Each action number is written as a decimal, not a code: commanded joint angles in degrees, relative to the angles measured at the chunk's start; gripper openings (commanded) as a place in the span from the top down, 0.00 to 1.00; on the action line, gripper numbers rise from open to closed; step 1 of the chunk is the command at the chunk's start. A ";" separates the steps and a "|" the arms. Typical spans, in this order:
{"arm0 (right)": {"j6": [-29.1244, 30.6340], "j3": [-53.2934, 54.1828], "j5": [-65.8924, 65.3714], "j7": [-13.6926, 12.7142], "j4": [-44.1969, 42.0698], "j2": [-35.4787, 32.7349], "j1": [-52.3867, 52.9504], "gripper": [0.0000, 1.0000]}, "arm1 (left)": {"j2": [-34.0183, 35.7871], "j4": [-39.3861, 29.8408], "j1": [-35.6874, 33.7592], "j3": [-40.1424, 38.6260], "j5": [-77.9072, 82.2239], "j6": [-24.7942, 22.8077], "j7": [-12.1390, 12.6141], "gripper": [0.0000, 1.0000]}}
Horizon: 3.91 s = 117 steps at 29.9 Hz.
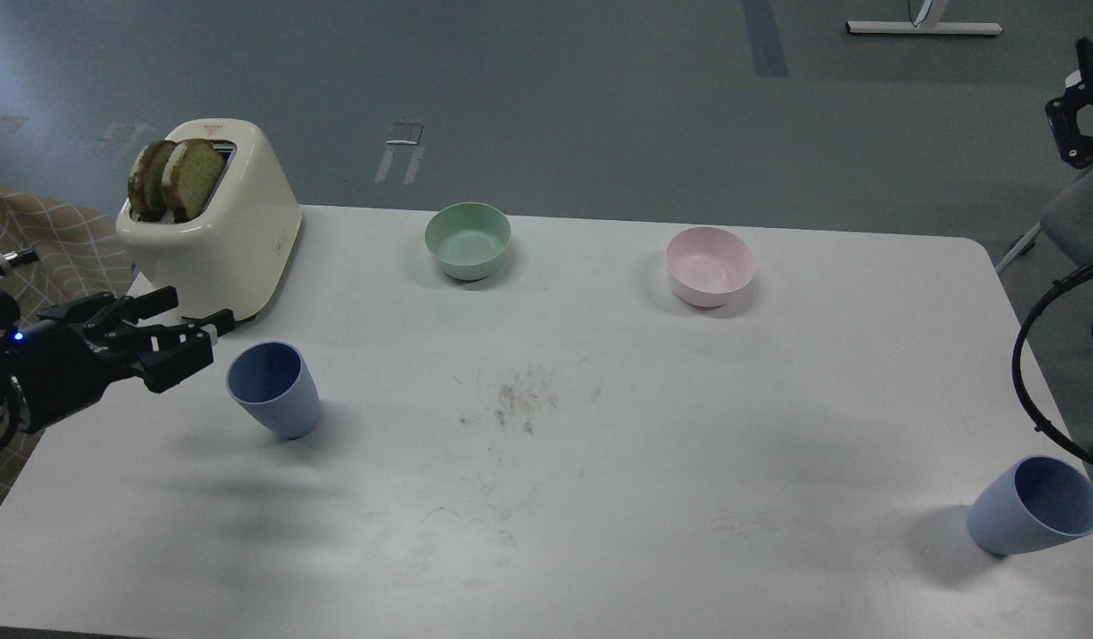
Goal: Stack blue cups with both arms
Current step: 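Grasp the dark blue cup with the left gripper, then carry the dark blue cup toward the table center with the left gripper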
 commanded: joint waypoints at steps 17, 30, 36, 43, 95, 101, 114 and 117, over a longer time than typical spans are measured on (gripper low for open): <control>0.00 1.82 0.00 -0.01 1.00 0.03 -2.29 0.00 | -8.54 6.76 -0.18 2.13 -1.19 -0.08 0.61 0.51; 0.00 1.91 0.00 -0.01 1.26 -0.15 -4.14 0.00 | -10.74 11.15 -4.75 6.61 -1.01 -0.17 0.62 0.58; 0.00 1.91 0.00 -0.01 1.26 -0.15 -4.23 0.00 | -10.91 11.24 -4.75 7.40 -0.66 -0.08 0.61 0.77; 0.00 1.91 0.00 -0.01 1.09 -0.15 -4.23 0.00 | -11.35 11.24 -5.02 7.49 -0.75 0.18 0.44 0.99; 0.00 8.68 0.00 -0.01 3.90 -0.33 -8.80 0.00 | -32.09 21.09 -59.51 59.70 10.77 -4.04 0.88 1.00; 0.00 8.68 0.00 -0.01 4.52 -0.41 -9.59 0.00 | -35.16 21.09 -59.69 59.79 10.77 -4.12 1.05 1.00; 0.00 9.03 0.00 -0.01 4.60 -0.41 -10.20 0.00 | -36.14 21.44 -60.48 59.79 10.51 -5.53 4.83 1.00; 0.00 9.03 0.00 -0.01 4.60 -0.15 -10.20 0.00 | -36.23 21.44 -60.30 59.79 10.59 -5.53 4.83 1.00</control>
